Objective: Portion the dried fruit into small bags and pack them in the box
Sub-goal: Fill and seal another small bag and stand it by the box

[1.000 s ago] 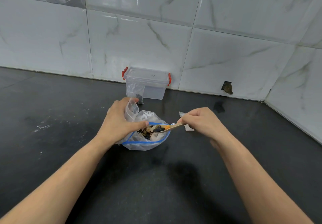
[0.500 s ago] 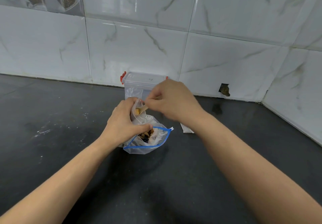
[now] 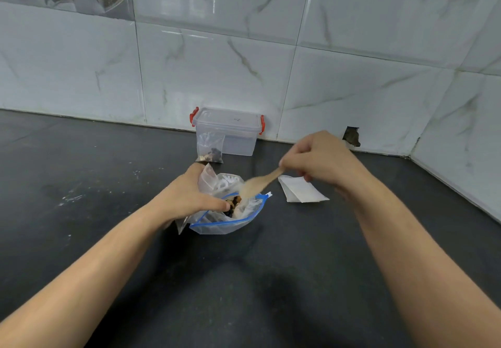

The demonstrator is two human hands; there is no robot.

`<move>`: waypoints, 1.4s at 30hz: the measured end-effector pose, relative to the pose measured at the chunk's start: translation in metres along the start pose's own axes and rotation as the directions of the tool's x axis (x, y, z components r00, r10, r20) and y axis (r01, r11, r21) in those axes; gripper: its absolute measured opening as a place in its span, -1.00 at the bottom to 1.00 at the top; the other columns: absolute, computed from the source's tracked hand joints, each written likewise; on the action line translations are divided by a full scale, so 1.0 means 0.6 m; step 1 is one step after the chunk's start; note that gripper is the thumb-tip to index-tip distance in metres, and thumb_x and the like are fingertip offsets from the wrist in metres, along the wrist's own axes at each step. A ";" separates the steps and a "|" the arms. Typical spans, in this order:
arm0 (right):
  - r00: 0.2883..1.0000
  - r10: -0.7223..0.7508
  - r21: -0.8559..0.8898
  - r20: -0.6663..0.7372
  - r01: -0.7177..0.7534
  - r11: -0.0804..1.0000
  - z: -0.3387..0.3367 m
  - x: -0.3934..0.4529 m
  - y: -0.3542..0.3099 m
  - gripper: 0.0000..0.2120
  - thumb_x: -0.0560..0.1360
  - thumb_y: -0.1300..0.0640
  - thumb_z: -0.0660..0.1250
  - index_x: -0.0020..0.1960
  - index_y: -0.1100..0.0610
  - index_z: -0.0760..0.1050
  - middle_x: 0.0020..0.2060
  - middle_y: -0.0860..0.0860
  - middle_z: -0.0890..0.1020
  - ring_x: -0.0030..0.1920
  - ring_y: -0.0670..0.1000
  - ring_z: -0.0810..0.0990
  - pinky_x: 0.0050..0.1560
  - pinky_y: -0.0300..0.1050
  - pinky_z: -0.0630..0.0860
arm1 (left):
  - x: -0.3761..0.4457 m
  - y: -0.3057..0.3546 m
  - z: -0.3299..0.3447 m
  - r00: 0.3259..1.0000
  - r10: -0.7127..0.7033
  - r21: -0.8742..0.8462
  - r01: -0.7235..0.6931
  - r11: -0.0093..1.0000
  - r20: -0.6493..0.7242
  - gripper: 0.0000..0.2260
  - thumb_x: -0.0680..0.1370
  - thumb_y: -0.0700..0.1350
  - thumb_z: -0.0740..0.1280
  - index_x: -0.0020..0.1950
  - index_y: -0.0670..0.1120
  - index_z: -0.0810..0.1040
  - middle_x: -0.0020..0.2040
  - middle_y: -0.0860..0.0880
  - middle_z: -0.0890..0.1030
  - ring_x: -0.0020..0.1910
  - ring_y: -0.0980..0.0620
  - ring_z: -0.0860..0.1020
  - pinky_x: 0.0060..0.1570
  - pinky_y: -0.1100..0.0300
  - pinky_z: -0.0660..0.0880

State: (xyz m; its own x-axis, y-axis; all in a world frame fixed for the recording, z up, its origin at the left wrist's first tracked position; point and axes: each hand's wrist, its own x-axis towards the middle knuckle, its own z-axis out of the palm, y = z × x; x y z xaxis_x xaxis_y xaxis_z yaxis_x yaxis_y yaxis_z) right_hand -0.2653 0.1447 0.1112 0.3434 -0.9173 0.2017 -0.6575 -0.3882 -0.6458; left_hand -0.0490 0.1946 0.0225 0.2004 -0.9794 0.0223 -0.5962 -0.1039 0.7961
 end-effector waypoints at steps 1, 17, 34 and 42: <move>1.000 0.007 -0.041 0.031 -0.006 0.999 0.009 -0.004 0.007 -0.90 0.35 0.18 0.39 -0.30 0.19 0.63 -0.51 -0.01 0.51 -0.50 -0.06 0.44 -0.39 -0.25 0.36 | 0.003 -0.004 0.000 0.998 -0.052 0.005 0.052 0.999 0.024 -0.31 0.33 -0.02 0.53 0.35 -0.02 0.25 0.12 0.01 0.45 0.09 0.01 0.45 0.02 0.16 0.35; 0.958 -0.282 -0.498 0.056 0.272 0.824 0.127 -0.016 0.033 -0.76 0.57 0.13 0.15 0.08 0.08 0.58 -0.03 0.01 0.65 -0.04 0.03 0.58 -0.13 -0.14 0.41 | 0.019 -0.010 0.004 0.989 -0.135 -0.014 0.136 0.991 0.065 -0.52 0.20 -0.18 0.52 0.09 -0.09 0.49 -0.02 -0.10 0.60 -0.01 -0.07 0.56 0.09 0.01 0.50; 0.955 0.282 0.293 0.087 -0.295 0.909 0.114 -0.017 0.070 -0.83 0.45 0.24 0.30 -0.15 0.21 0.67 -0.72 -0.20 0.36 -0.47 -0.16 0.28 -0.57 -0.38 0.16 | 0.025 0.001 0.001 0.995 -0.095 -0.134 0.098 0.986 0.028 -0.48 0.27 -0.37 0.46 0.17 -0.07 0.46 0.01 -0.11 0.56 0.03 -0.08 0.53 0.01 0.09 0.46; 0.963 0.215 0.316 0.162 -0.257 0.913 0.088 -0.030 0.074 -0.83 0.49 0.16 0.32 -0.12 0.15 0.68 -0.53 -0.05 0.30 -0.58 -0.16 0.19 -0.61 -0.36 0.14 | 0.020 -0.005 0.001 0.999 -0.038 -0.114 0.034 0.993 -0.033 -0.46 0.29 -0.30 0.50 0.19 0.02 0.43 0.08 -0.03 0.51 0.09 -0.04 0.48 0.05 0.12 0.40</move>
State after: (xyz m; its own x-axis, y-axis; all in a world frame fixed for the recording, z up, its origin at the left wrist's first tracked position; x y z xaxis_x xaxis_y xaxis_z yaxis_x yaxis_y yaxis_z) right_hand -0.2651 0.1488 0.0399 0.2979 -0.9524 -0.0641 -0.4769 -0.0903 -0.8743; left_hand -0.0454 0.1831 0.0200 0.2487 -0.9685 0.0118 -0.4965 -0.1170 0.8601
